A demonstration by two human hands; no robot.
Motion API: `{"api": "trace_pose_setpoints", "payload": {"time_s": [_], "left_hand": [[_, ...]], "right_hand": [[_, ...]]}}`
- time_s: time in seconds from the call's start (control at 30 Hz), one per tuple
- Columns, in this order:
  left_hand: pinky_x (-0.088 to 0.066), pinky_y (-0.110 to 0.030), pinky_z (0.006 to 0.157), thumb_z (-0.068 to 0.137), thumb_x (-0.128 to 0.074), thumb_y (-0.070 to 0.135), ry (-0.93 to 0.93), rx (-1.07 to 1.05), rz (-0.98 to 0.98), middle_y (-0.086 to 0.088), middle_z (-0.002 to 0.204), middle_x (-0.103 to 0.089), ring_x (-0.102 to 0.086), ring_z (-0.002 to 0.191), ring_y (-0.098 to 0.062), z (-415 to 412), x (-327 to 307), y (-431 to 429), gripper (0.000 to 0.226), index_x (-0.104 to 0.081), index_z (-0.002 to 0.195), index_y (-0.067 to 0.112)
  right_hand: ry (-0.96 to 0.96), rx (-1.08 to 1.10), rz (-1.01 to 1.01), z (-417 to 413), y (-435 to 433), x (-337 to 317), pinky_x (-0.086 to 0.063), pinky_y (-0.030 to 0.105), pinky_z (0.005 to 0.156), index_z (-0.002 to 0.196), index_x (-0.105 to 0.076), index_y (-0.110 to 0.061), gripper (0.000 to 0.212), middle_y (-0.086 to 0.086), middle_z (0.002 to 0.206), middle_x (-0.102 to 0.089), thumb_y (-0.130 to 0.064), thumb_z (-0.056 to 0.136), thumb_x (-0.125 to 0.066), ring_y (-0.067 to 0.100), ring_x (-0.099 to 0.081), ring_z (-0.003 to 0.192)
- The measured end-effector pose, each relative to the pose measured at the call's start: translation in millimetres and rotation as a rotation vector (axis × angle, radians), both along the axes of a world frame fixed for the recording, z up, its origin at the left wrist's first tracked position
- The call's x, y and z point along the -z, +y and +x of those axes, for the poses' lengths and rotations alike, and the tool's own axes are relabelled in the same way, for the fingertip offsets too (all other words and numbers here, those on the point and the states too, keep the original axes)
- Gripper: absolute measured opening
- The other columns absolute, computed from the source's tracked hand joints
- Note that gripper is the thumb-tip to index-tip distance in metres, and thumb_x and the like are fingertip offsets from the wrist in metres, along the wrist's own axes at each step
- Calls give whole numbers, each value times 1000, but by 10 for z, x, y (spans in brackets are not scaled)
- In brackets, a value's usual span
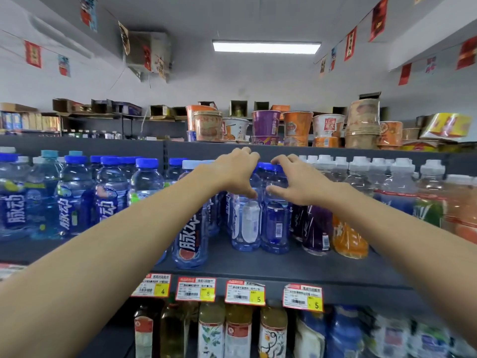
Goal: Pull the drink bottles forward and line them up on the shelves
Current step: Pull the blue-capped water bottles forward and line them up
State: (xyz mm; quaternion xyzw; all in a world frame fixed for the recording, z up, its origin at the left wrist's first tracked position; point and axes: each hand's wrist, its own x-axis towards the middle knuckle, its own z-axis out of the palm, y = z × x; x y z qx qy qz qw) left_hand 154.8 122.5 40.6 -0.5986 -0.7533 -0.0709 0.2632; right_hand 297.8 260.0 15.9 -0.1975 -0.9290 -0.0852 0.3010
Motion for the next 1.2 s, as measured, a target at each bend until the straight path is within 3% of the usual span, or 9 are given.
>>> {"api": "trace_pose_setpoints", "payload": {"time_s": [0.1,0.17,0.37,0.5,0.57,0.7,0.83,1.03,1.2], "left_hand": [[-49,-44,96,72,-83,56,-53,-14,-19,-6,133,-45,-47,123,-27,-43,25,95,89,-42,139,14],[-49,-43,96,67,-88,52,-150,-1,-36,-6,130,-44,-51,116,-27,-63,68,152,95,-39,139,14],[-50,-42,87,64,-92,47,-325,54,54,-10,120,-45,-53,102,-29,-116,198,311,92,-32,129,18],[-44,-35,74,66,-91,46,-372,91,61,-1,100,-45,-53,90,-22,-144,153,287,86,-33,125,22],[-44,-35,73,66,-90,48,-387,97,65,0,100,-48,-55,87,-20,-156,134,252,85,-33,125,23],[-42,-34,73,70,-86,53,-361,75,53,1,94,-51,-55,91,-23,-122,103,172,84,-34,128,20],[-40,-35,73,73,-80,60,-266,36,42,-5,104,-52,-53,94,-27,-45,92,98,83,-34,127,17],[-47,-38,90,48,-92,63,-201,-25,-130,0,117,-44,-47,103,-22,-52,-41,-84,125,-25,145,23],[-41,-33,89,47,-90,66,-236,50,-30,-1,124,-40,-45,115,-23,-60,113,-72,128,-25,148,22]], "right_hand": [[11,-28,-56,-49,55,-62,-41,32,83,136,-42,-22,64,8,124,-54,-52,87,-70,23,-55,102],[-25,-32,-88,-86,80,-67,-37,31,80,135,-39,-21,72,6,117,-58,-52,82,-77,22,-52,98],[-2,-78,-286,-81,143,-4,-44,34,79,133,-32,-29,75,6,113,-63,-47,79,-81,23,-61,96],[8,-93,-298,-11,154,-12,-42,27,66,131,-32,-34,72,2,105,-62,-49,80,-80,14,-61,87],[-21,-77,-286,23,145,-45,-46,31,68,129,-31,-35,70,3,104,-61,-52,81,-78,15,-61,86],[-68,-38,-284,121,108,-140,-53,44,86,123,-33,-34,66,5,109,-62,-56,79,-78,20,-63,92],[-118,38,-129,197,9,-198,-54,44,82,120,-37,-29,68,4,102,-64,-67,77,-72,20,-61,88],[-260,57,-90,338,-69,-301,-48,38,81,141,-31,-26,95,0,103,-59,-67,69,-79,22,-58,94],[-222,19,-99,365,-36,-192,-51,41,84,144,-26,-30,97,3,115,-62,-69,71,-76,23,-59,99]]}}
